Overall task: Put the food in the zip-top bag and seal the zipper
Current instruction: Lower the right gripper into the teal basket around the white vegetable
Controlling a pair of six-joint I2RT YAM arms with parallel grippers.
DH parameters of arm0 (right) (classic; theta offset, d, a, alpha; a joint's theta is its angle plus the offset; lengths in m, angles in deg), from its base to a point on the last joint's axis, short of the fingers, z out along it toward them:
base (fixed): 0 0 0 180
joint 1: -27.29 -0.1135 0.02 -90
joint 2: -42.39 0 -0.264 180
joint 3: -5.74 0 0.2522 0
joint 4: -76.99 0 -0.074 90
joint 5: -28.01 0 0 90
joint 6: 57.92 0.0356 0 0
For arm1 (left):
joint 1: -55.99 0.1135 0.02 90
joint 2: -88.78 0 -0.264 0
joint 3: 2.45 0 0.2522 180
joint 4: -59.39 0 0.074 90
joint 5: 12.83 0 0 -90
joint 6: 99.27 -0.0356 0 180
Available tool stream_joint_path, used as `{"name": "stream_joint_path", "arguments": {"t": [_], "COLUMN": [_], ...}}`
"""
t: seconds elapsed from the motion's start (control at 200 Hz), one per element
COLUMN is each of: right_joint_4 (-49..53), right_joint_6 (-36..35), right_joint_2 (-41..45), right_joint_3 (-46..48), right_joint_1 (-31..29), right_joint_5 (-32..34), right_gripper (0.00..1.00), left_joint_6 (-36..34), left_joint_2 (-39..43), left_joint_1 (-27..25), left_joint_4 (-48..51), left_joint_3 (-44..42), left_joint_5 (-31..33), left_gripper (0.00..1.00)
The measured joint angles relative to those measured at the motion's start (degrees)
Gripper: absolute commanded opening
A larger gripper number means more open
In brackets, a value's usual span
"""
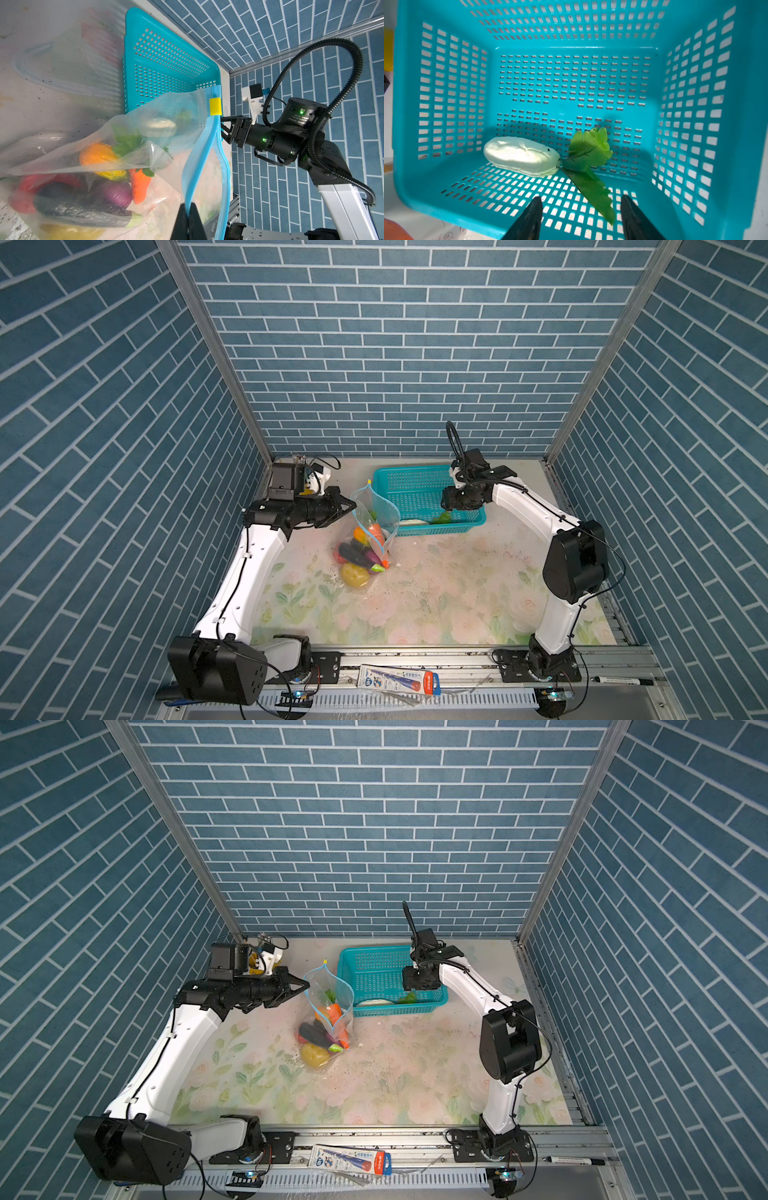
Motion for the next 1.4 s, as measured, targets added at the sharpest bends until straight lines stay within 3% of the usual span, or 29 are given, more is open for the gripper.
{"name": "stream_joint_path", "arguments": {"t": [0.39,0.86,1.4], "right_joint_4": [8.94,11.43,12.74], "right_joint_6": [0.87,1.05,1.11], "right_joint_2": [-6.71,-13.29,-16.48], "right_joint_3": [-6.36,-8.46,-8.52], "right_joint_1": [5.11,5.73,4.22], "right_joint_5": [-4.26,-11.8,-18.82], "right_gripper": [0.61,0.64,0.46], "left_joint_6": [-0.02,-0.04,-0.28], "left_joint_2": [0.0,-0.02,-0.13], "left_joint_1": [0.0,0.0,0.02], "left_joint_4": [-0.02,-0.81,-0.83], "left_joint_3": [-0.09,-0.39,-0.42], "left_joint_5": [0.0,-0.02,-0.02], "left_gripper": [0.0,0.0,0.0]}}
